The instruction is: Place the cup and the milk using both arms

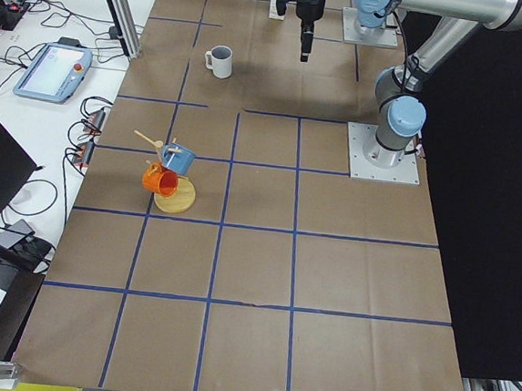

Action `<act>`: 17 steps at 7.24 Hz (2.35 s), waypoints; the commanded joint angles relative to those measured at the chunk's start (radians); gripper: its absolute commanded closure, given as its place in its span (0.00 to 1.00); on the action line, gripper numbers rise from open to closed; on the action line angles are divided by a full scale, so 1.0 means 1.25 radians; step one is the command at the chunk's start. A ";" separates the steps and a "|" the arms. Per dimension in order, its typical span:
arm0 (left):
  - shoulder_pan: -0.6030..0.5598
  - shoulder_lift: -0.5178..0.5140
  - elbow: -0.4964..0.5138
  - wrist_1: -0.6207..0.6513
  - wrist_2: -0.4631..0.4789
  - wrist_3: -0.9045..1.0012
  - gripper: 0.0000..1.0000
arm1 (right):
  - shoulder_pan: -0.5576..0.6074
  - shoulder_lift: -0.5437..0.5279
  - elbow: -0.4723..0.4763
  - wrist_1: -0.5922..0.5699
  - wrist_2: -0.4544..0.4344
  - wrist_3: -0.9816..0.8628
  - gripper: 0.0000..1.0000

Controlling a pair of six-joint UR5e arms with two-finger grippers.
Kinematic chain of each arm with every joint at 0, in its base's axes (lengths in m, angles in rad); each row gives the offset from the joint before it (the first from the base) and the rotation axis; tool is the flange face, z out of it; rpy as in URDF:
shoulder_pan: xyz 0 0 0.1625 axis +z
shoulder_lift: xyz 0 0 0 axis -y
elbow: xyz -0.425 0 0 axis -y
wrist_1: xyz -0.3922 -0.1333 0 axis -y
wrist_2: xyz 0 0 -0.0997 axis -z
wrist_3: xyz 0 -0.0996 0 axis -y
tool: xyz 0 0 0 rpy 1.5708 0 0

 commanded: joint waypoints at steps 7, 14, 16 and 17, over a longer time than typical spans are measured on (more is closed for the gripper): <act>0.020 -0.046 -0.006 0.022 -0.058 0.001 0.01 | 0.000 0.082 0.093 -0.087 0.000 0.026 0.01; 0.019 -0.032 0.004 0.015 -0.055 -0.009 0.00 | 0.003 0.079 -0.012 -0.062 -0.002 0.024 0.50; 0.019 -0.040 -0.010 0.022 -0.052 -0.007 0.00 | 0.006 0.113 -0.113 0.022 0.000 0.024 0.50; 0.019 -0.041 -0.007 0.024 -0.052 -0.008 0.00 | 0.023 0.148 -0.162 0.024 0.000 0.024 0.50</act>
